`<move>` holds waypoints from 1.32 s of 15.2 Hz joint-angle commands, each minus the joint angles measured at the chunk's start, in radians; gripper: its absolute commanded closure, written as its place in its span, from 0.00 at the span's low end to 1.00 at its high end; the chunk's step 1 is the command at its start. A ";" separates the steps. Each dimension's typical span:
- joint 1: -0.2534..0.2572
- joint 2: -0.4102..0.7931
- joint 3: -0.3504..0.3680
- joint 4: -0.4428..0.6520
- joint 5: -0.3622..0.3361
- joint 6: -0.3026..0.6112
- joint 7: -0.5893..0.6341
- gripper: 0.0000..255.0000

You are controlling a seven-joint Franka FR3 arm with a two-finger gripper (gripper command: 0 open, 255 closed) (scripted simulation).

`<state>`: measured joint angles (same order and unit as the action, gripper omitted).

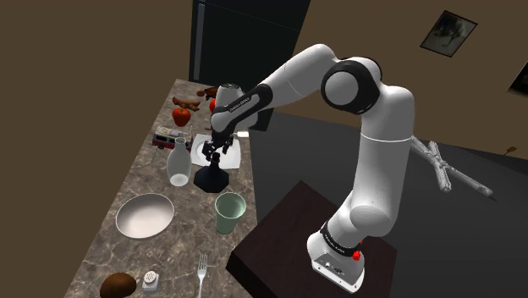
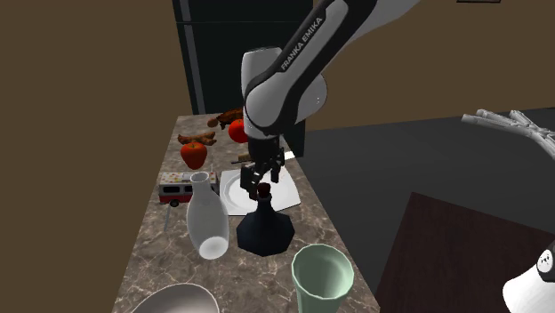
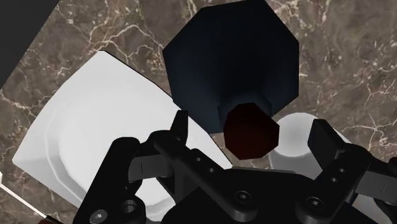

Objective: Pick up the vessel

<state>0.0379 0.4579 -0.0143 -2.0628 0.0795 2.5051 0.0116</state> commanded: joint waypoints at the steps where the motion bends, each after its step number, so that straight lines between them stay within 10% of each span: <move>1: 0.000 0.024 0.001 0.002 0.002 0.023 -0.002 0.00; 4: -0.001 0.042 0.002 0.004 0.003 0.038 -0.003 0.00; 5: -0.002 0.042 0.002 0.002 0.004 0.041 -0.004 1.00; 20: 0.001 -0.024 -0.001 -0.002 -0.002 -0.022 0.003 1.00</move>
<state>0.0400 0.4463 -0.0144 -2.0645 0.0783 2.4942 0.0146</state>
